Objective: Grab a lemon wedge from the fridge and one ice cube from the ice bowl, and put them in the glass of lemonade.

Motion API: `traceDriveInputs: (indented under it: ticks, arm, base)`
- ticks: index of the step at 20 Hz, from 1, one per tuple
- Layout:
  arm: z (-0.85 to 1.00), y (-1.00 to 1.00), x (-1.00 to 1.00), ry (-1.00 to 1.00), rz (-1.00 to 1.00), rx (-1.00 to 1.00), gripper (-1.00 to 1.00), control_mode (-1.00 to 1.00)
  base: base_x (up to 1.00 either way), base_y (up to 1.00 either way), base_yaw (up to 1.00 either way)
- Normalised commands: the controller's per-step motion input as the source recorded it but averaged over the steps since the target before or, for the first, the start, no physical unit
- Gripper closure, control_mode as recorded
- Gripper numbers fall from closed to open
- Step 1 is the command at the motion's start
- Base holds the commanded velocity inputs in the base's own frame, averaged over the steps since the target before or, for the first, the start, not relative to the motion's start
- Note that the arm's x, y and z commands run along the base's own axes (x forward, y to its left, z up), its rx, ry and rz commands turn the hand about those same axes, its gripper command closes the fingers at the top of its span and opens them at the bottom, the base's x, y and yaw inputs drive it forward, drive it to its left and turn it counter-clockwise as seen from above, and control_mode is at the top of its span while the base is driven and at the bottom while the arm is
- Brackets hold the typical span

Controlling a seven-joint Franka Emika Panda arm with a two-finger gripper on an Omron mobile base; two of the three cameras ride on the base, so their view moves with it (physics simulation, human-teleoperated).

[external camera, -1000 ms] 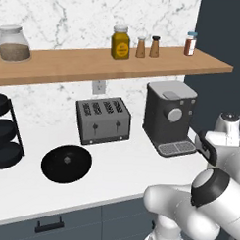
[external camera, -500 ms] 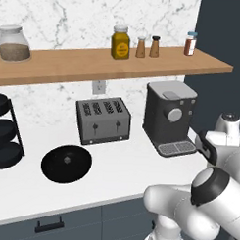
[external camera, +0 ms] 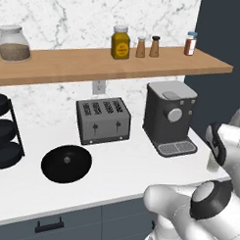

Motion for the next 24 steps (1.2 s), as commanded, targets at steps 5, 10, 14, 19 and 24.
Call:
traceDriveInputs:
  ticks: [5,10,14,19,24]
  arm:
    - [0.37,0.02,-0.43,-0.12,0.00,0.00,-1.00,-1.00]
    - [0.00,0.11,-0.49,0.00,0.00,0.00,-1.00,-1.00]
    - [0.01,0.02,-0.40,-0.04,0.00,0.00,-1.00,-1.00]
    - [0.06,0.09,-0.20,-0.04,0.00,0.00,-1.00,-1.00]
    - [0.22,0.22,-0.27,-0.03,0.03,0.00,-1.00,-1.00]
  base:
    - [0.00,0.00,0.00]
    - [0.00,0.00,0.00]
    - [0.00,0.00,0.00]
    - [0.00,0.00,0.00]
    - [0.00,0.00,0.00]
